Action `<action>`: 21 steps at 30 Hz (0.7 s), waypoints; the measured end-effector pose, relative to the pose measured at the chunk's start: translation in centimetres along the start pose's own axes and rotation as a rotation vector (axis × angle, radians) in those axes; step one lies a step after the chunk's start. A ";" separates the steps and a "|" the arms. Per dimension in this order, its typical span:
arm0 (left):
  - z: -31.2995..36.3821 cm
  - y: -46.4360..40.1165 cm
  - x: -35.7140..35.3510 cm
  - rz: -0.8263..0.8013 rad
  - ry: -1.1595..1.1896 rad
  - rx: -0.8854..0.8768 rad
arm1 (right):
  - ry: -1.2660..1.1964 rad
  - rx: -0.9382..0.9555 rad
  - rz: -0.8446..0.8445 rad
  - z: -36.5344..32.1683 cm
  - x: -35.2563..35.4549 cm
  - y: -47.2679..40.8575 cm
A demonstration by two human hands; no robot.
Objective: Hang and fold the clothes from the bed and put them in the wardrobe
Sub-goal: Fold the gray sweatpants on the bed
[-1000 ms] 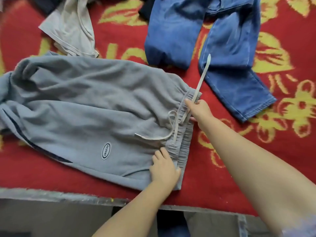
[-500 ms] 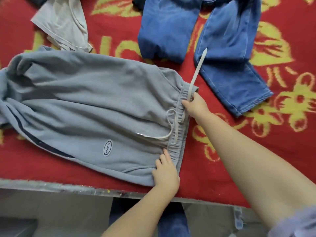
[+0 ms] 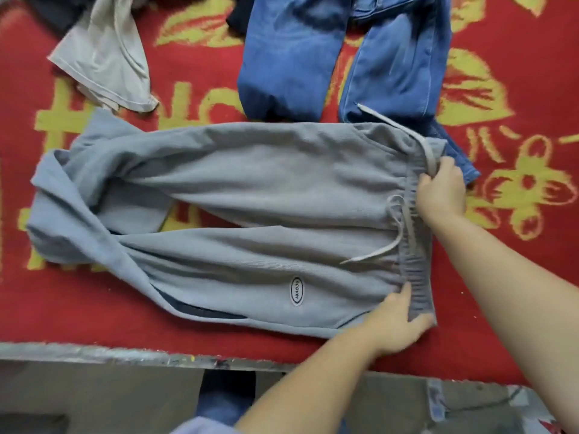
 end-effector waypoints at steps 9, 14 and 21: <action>-14.2 13.8 21.7 0.559 -0.472 0.143 | 0.124 0.491 -0.373 -11.6 -9.9 13.0; -21.8 20.2 28.2 0.363 -1.014 0.109 | 0.083 0.764 -0.754 -19.3 -18.8 25.1; -28.6 24.3 34.4 0.113 -1.533 0.222 | 0.482 0.704 -1.053 -20.0 -30.2 36.1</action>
Point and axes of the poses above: each hand's wrist, its own y-axis away from the middle knuckle, its own x-axis out of the back of the hand, z = x × y, the point moved 9 cm from there along -y, towards the middle knuckle, and after that the axes turned 6 degrees about -y, right-handed, at the moved point
